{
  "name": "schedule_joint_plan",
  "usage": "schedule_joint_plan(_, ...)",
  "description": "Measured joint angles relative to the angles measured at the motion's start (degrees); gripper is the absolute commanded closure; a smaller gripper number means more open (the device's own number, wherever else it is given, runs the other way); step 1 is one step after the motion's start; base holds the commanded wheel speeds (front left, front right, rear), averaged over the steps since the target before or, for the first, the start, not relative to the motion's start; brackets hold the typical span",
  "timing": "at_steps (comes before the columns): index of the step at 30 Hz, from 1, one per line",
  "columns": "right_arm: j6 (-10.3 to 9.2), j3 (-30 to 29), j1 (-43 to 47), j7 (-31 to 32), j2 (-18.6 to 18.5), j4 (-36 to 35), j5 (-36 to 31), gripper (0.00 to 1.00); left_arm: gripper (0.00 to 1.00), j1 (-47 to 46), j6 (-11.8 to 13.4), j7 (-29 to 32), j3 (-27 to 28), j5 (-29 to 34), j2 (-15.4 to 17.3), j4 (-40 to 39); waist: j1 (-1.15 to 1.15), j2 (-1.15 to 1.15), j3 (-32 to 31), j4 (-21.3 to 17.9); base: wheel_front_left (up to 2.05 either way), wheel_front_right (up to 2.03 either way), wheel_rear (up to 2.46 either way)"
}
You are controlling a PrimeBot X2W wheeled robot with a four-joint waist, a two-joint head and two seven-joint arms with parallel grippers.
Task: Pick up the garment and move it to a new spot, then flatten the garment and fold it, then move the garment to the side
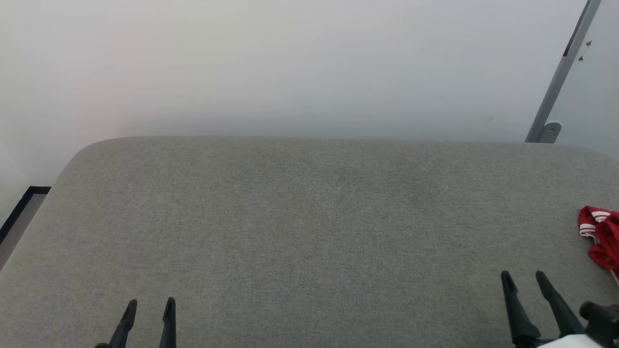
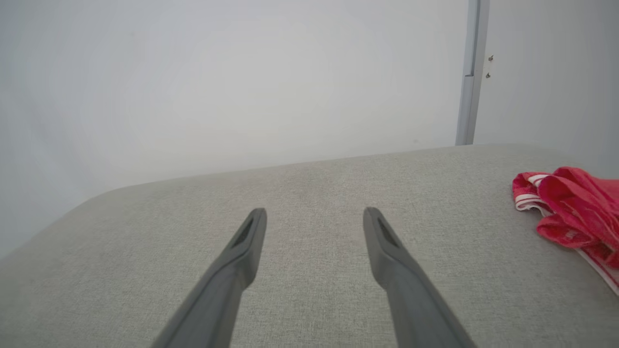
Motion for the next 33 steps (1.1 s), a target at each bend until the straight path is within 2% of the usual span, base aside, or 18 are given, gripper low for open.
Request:
schedule_joint_plan(11,-0.01,-2.7,3.4,2.6,1.7,-5.0,-1.6,0.0,0.0,1.4,0.0,0.0,-0.1,0.7,-1.1,-2.4,0.0,0.0,0.7,0.4,0.0,0.0,0.0)
schedule_joint_plan(33,0.0,-2.7,3.3,3.4,2.6,-6.0,-2.0,0.0,0.0,0.7,0.0,0.0,0.1,0.4,-0.9,-1.9,0.0,0.0,1.1,0.6,0.0,0.0,0.0)
